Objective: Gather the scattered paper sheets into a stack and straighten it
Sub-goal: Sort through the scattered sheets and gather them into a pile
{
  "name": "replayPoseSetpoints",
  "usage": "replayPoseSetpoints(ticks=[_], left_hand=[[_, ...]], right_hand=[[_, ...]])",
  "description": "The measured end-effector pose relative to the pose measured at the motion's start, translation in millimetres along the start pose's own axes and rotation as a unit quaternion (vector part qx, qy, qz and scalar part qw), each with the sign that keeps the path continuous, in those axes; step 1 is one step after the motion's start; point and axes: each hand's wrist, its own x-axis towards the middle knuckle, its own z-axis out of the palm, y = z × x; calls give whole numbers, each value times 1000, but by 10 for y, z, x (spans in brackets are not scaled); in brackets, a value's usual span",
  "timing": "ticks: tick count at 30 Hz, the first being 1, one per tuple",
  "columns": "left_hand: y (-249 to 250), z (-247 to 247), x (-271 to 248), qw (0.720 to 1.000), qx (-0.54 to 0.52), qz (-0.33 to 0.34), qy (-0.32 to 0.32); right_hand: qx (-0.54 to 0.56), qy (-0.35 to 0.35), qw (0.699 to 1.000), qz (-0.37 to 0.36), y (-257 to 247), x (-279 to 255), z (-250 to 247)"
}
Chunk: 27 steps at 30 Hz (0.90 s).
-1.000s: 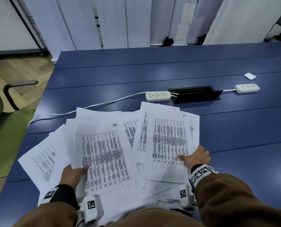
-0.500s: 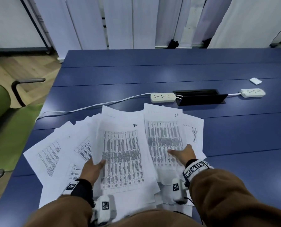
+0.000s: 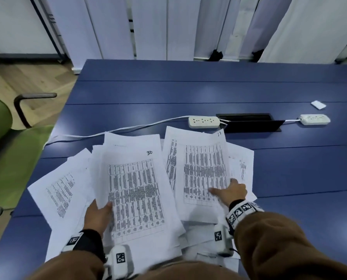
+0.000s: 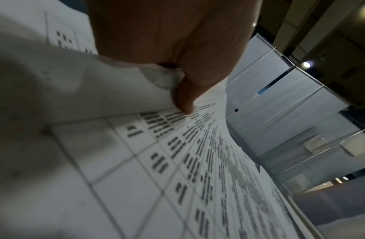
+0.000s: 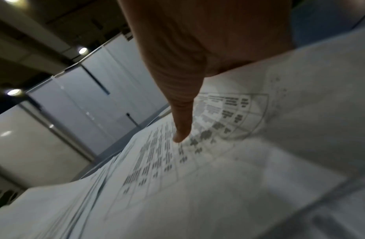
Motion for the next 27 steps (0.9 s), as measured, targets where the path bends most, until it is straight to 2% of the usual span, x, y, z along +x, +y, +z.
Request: replayPoseSetpoints(ticks=[2,4,6,9,11,14,16,20,24,27], left_hand=[[-58,-79,63,1000,7,2,3],[-102,-132,81,1000,-2,4,-7],[-123,-154,65,1000,-18,9,-20],[-130,-177,41,999,-43,8,-27],[-150,-185,70,998,-52,6,-37],[-205,-197,146,997,-62,0,-53],[-212,-214,171,996,-65,-3,-60],[-210,-227,183,996,-59,2,-64],[-195,-237,166,996,-53,1,-71],[-165,-239,125,998,-25,10,-57]], right_hand=[[-69,30,997,9,-132,-80,152],[-66,43,997,21,-256,-106,278],[14,24,999,43,-318,-33,363],[154,-19,985,72,-285,101,401],[227,-20,970,82,-226,148,397],[360,-27,930,68,-145,200,405],[382,-3,924,23,-136,171,342],[343,137,924,-97,-303,-68,-77],[363,170,884,-239,-608,-413,-637],[426,181,836,-294,-811,-722,-1012]])
